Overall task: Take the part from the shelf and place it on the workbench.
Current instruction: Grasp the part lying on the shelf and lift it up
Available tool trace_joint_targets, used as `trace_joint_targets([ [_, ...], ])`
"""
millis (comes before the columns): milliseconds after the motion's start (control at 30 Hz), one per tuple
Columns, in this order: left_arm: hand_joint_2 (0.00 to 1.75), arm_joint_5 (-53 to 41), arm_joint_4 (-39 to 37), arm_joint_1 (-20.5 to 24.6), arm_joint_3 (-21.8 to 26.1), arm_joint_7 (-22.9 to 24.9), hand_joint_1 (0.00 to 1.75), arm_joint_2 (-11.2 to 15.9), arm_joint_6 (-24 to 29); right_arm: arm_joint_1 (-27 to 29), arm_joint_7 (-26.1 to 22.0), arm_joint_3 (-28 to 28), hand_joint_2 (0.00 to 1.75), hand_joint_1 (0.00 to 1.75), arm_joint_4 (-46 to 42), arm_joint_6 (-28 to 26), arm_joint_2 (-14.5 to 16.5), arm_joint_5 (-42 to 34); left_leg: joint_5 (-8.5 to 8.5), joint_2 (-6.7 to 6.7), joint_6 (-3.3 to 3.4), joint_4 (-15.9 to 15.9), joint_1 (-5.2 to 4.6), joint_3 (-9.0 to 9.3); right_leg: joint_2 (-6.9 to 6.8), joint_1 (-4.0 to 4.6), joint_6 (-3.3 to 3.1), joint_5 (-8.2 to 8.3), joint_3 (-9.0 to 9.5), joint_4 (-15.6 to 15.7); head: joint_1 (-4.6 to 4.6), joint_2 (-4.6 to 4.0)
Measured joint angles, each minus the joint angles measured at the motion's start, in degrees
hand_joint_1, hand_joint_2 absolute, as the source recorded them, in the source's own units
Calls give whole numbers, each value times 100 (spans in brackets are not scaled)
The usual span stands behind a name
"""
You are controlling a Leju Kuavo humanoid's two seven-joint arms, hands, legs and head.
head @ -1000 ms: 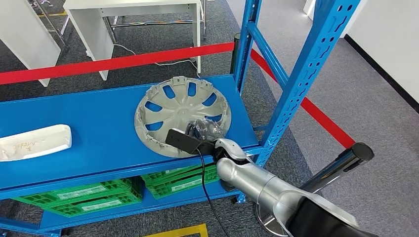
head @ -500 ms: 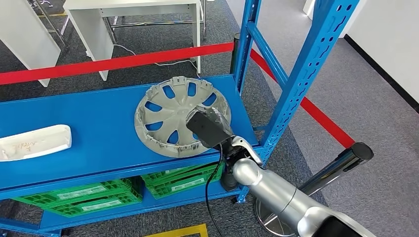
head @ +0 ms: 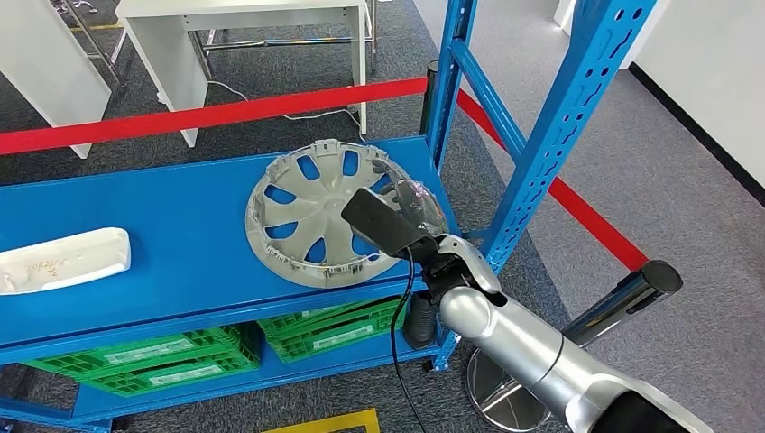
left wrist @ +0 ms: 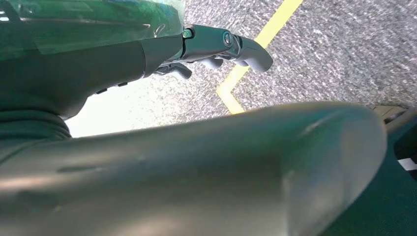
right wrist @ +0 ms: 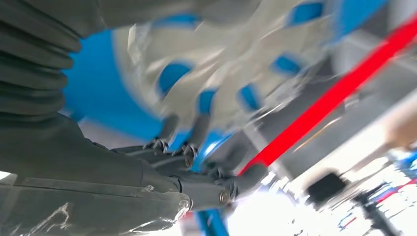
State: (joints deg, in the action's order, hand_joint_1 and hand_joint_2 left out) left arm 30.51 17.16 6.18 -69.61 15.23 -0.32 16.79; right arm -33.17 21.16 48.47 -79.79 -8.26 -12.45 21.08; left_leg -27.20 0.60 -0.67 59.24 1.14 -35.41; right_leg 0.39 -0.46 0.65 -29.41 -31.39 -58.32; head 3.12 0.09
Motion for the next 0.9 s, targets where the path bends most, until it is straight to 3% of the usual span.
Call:
trace_joint_targets([
  [100, 0, 4, 0, 0, 0, 74, 0, -13, -2, -113, 448, 109, 0, 0, 200, 242, -3, 819, 0, 1, 0, 0, 0, -1, -2, 0, 0, 0, 1, 0, 1, 0],
  [200, 0, -1, 0, 1, -1, 131, 0, -24, -7, -176, 532, 212, 0, 0, 472, 379, 6, 1215, 0, 2, 0, -1, 0, -2, -2, 0, 1, -1, 1, 0, 0, 0],
  [500, 0, -57, 0, 18, -3, 154, 0, -25, -52, -316, 418, 504, 0, 0, 1454, 683, 173, 1640, 0, 8, 0, -1, 0, -3, -7, 0, 1, -1, 1, 0, 0, 0],
  [900, 0, -139, 0, 71, -69, 265, 0, -26, -125, -341, -17, 701, 0, 0, 2563, 660, 518, 1653, 0, 10, 0, -1, 0, -3, -7, 0, 1, -2, 1, 0, 0, 0],
])
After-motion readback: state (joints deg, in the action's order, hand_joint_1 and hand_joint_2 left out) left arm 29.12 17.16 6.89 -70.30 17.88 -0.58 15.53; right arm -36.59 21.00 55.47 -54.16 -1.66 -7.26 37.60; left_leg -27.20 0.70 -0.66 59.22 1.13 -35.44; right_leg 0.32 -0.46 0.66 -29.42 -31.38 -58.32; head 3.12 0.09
